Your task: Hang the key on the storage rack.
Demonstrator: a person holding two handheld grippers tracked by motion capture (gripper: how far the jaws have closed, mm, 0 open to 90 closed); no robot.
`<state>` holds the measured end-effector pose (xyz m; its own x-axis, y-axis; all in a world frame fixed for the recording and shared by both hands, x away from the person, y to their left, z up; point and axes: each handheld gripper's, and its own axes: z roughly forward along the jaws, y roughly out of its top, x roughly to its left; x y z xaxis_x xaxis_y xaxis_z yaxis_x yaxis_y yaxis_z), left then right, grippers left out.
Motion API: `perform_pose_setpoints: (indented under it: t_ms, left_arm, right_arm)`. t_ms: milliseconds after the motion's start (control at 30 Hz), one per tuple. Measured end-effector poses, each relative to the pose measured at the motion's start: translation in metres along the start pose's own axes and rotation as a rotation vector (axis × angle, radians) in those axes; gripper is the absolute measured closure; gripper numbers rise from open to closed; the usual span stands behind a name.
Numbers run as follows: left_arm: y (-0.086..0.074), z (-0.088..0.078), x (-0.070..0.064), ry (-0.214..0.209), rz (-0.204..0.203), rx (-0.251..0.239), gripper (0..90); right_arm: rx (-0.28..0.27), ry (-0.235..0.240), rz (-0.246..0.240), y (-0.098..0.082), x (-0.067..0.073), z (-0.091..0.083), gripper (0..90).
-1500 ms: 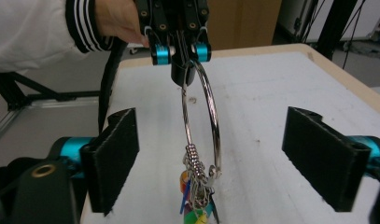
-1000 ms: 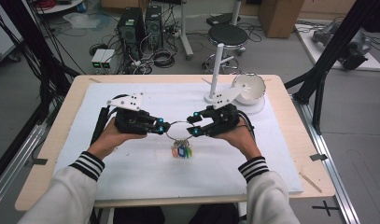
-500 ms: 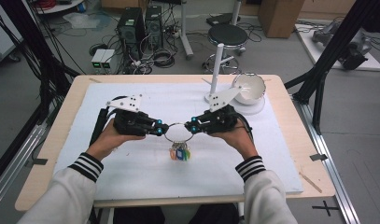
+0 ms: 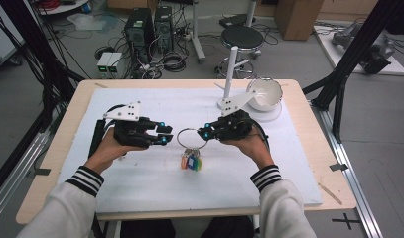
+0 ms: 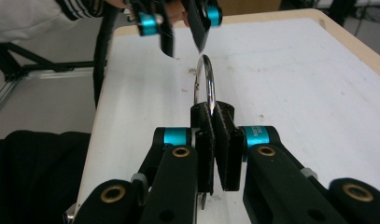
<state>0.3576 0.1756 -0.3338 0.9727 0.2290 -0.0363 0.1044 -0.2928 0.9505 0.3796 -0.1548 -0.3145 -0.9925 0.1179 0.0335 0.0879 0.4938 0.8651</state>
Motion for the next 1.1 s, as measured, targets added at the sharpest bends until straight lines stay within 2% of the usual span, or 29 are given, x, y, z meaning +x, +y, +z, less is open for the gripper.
perform_pose_setpoints:
  t_ms: [67, 100, 233, 267, 367, 433, 533, 667, 867, 933, 1100]
  left_arm:
    - [-0.006, -0.007, -0.001, 0.049, 0.002, -0.012, 49.9]
    - [-0.009, -0.011, -0.002, 0.074, 0.0, -0.02, 44.7]
    - [-0.023, -0.025, -0.006, 0.22, -0.022, -0.027, 20.8]
    - [-0.027, -0.028, -0.007, 0.251, -0.029, -0.03, 16.6]
    - [-0.038, -0.04, -0.013, 0.318, -0.015, -0.038, 9.8]
    - [-0.046, -0.048, -0.016, 0.343, -0.02, -0.047, 5.5]
    - [-0.059, -0.061, -0.021, 0.373, -0.012, -0.063, 4.8]
    - [-0.077, -0.076, -0.024, 0.409, -0.047, -0.081, 1.7]
    - [-0.099, -0.093, -0.027, 0.466, -0.068, -0.1, 1.7]
    - [-0.106, -0.096, -0.029, 0.479, -0.075, -0.119, 1.7]
    - [-0.122, -0.099, -0.032, 0.498, -0.082, -0.131, 1.7]
  right_arm:
    - [-0.014, -0.017, 0.023, -0.002, -0.003, -0.005, 88.1]
    - [-0.027, -0.042, 0.027, -0.003, -0.005, -0.008, 88.1]
    - [-0.071, -0.095, 0.091, -0.008, -0.012, -0.022, 88.1]
    - [-0.084, -0.118, 0.097, -0.01, -0.014, -0.026, 88.1]
    - [-0.115, -0.164, 0.168, -0.015, -0.02, -0.038, 88.1]
    - [-0.149, -0.185, 0.203, -0.018, -0.025, -0.046, 88.1]
    - [-0.187, -0.236, 0.235, -0.021, -0.032, -0.059, 88.1]
    - [-0.218, -0.287, 0.253, -0.02, -0.041, -0.071, 88.1]
    - [-0.221, -0.35, 0.264, -0.017, -0.051, -0.08, 88.1]
    - [-0.238, -0.365, 0.27, -0.018, -0.055, -0.083, 88.1]
    - [-0.255, -0.415, 0.297, -0.023, -0.062, -0.085, 88.1]
